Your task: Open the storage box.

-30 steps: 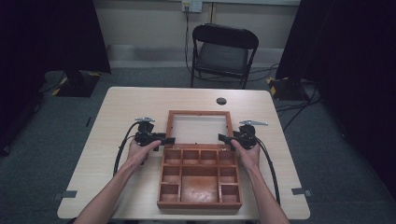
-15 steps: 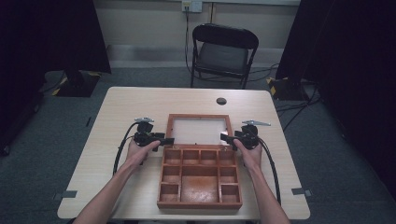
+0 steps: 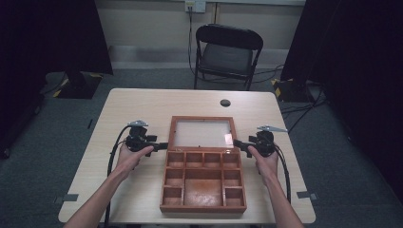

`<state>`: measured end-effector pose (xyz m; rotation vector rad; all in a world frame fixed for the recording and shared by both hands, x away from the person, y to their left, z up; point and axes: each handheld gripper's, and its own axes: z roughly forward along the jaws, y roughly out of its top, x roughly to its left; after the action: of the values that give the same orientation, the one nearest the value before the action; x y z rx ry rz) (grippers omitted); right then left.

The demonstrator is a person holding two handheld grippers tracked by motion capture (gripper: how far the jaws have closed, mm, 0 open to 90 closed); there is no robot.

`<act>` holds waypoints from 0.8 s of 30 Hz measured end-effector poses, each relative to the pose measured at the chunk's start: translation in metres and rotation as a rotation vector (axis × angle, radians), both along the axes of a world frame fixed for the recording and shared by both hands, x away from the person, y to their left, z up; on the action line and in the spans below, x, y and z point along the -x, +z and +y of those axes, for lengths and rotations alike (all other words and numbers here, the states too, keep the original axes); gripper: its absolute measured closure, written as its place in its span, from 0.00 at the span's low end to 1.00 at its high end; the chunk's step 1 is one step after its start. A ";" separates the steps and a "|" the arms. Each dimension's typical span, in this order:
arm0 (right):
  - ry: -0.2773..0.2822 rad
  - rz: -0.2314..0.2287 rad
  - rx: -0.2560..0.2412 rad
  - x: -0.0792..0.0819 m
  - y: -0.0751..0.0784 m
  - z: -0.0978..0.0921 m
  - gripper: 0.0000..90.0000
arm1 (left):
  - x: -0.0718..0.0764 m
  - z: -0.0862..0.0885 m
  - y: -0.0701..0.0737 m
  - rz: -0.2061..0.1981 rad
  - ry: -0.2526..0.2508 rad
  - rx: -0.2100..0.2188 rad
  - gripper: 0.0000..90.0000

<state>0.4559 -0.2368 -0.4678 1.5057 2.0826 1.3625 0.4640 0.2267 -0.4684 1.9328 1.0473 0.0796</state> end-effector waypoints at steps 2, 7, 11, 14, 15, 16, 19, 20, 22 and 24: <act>-0.001 -0.007 0.007 0.007 0.004 -0.004 0.17 | 0.004 0.006 0.001 -0.009 0.003 -0.007 0.22; 0.006 -0.005 0.077 0.033 0.010 -0.019 0.16 | 0.019 0.025 0.002 -0.030 0.028 -0.066 0.20; 0.008 0.025 0.105 0.049 0.007 -0.032 0.16 | 0.031 0.037 -0.004 -0.031 0.066 -0.111 0.20; -0.006 0.027 0.158 0.064 0.005 -0.043 0.16 | 0.039 0.043 -0.010 -0.033 0.079 -0.187 0.20; -0.016 0.030 0.168 0.068 0.003 -0.047 0.16 | 0.042 0.046 -0.012 -0.032 0.087 -0.191 0.21; -0.016 0.030 0.168 0.068 0.003 -0.047 0.16 | 0.042 0.046 -0.012 -0.032 0.087 -0.191 0.21; -0.046 0.047 0.204 0.079 -0.008 -0.058 0.19 | 0.052 0.054 -0.022 -0.035 0.085 -0.234 0.22; -0.061 0.051 0.220 0.080 -0.012 -0.060 0.19 | 0.052 0.054 -0.022 -0.035 0.085 -0.234 0.22; -0.069 0.057 0.230 0.080 -0.014 -0.061 0.18 | 0.054 0.055 -0.025 -0.066 0.096 -0.250 0.22; -0.087 0.050 0.270 0.079 -0.018 -0.062 0.16 | 0.055 0.056 -0.027 -0.076 0.114 -0.228 0.21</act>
<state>0.3772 -0.2985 -0.4863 1.5083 2.1038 0.9772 0.4094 0.2829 -0.4954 2.0533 1.1375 0.3468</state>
